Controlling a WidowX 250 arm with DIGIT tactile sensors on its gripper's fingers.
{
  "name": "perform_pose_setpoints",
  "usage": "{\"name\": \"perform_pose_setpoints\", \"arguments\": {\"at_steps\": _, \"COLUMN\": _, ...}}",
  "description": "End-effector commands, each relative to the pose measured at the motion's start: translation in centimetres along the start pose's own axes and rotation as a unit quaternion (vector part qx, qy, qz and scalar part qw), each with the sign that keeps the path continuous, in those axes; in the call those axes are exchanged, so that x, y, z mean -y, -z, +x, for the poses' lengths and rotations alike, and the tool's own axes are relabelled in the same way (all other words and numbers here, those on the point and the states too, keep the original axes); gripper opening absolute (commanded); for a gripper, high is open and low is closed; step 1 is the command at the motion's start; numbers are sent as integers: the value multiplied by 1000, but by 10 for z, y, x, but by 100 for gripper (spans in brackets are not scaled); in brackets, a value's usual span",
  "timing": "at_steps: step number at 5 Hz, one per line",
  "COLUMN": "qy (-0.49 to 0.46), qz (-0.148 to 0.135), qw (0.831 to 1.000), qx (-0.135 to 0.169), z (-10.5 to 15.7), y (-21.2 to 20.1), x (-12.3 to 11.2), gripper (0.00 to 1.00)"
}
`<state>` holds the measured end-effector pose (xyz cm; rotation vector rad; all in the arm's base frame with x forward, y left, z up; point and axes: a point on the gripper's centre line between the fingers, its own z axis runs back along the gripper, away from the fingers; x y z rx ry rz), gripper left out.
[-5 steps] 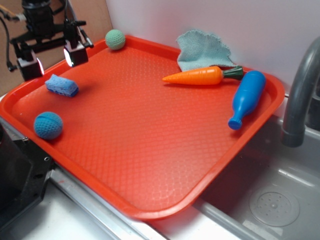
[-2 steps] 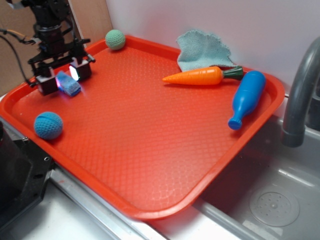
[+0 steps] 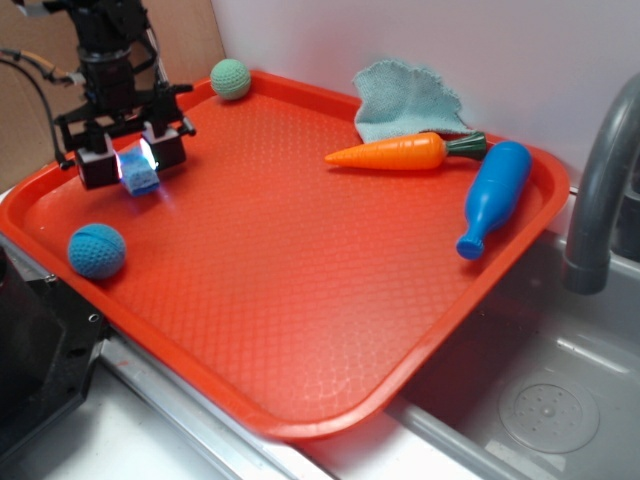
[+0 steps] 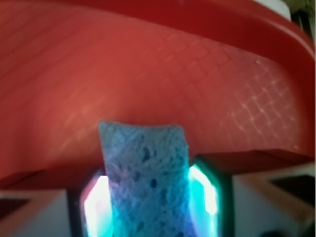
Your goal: Grab the blue sponge.
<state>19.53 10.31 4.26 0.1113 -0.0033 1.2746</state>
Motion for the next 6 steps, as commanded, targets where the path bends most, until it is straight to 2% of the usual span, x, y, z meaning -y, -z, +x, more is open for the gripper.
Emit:
{"name": "perform_pose_setpoints", "arguments": {"at_steps": 1, "qy": 244, "qz": -32, "qw": 969, "qx": 15, "z": -55, "y": -98, "x": -8, "gripper": 0}}
{"name": "perform_pose_setpoints", "arguments": {"at_steps": 2, "qy": 360, "qz": -67, "qw": 930, "qx": 32, "z": -80, "y": -130, "x": -9, "gripper": 0}}
{"name": "perform_pose_setpoints", "arguments": {"at_steps": 3, "qy": 470, "qz": -100, "qw": 875, "qx": 55, "z": -82, "y": -150, "x": -18, "gripper": 0}}
{"name": "perform_pose_setpoints", "arguments": {"at_steps": 4, "qy": 572, "qz": -133, "qw": 807, "qx": 64, "z": -68, "y": -157, "x": -22, "gripper": 0}}
{"name": "perform_pose_setpoints", "arguments": {"at_steps": 5, "qy": 599, "qz": -137, "qw": 788, "qx": 42, "z": -58, "y": -152, "x": -20, "gripper": 0}}
{"name": "perform_pose_setpoints", "arguments": {"at_steps": 6, "qy": 581, "qz": -136, "qw": 802, "qx": 11, "z": -56, "y": -139, "x": -19, "gripper": 0}}
